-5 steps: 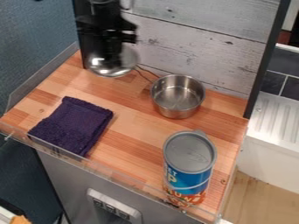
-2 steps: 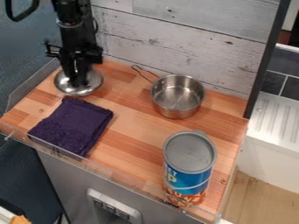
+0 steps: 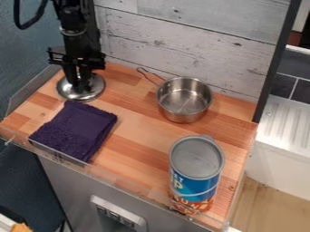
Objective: Move the silver lid to the top left of the table
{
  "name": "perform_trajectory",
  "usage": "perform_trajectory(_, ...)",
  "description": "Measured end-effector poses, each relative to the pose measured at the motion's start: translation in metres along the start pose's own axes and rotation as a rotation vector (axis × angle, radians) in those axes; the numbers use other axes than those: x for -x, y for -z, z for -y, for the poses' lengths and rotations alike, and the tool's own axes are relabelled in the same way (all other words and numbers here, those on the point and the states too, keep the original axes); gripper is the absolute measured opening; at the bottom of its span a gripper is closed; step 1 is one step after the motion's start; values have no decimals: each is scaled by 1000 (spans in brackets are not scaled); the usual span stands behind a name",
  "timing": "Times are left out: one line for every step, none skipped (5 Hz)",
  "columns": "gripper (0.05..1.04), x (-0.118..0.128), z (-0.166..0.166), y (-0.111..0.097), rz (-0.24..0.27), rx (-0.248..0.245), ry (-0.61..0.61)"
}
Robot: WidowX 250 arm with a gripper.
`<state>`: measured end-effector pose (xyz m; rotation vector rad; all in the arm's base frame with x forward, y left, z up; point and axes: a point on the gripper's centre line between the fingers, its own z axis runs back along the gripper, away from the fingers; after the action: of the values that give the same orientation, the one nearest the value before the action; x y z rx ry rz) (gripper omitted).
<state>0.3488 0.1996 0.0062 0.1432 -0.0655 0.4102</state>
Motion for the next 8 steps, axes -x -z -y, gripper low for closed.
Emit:
perform_trajectory(343,-1,-1,0,8,-9,-8)
perform_trajectory(641,7,0,2,-13,-5,10)
perform_trajectory(922,6,3,-15,-14,28,117)
perform_trajectory(1011,1,4,-34,17,83,261)
perform_trajectory(1008,-1,-1,-42,9,116,337)
perform_trajectory(1001,-1,-1,-41,9,119,340)
perform_trajectory(1001,-1,-1,-42,10,120,341)
perform_trajectory(1001,-1,-1,-42,10,119,339)
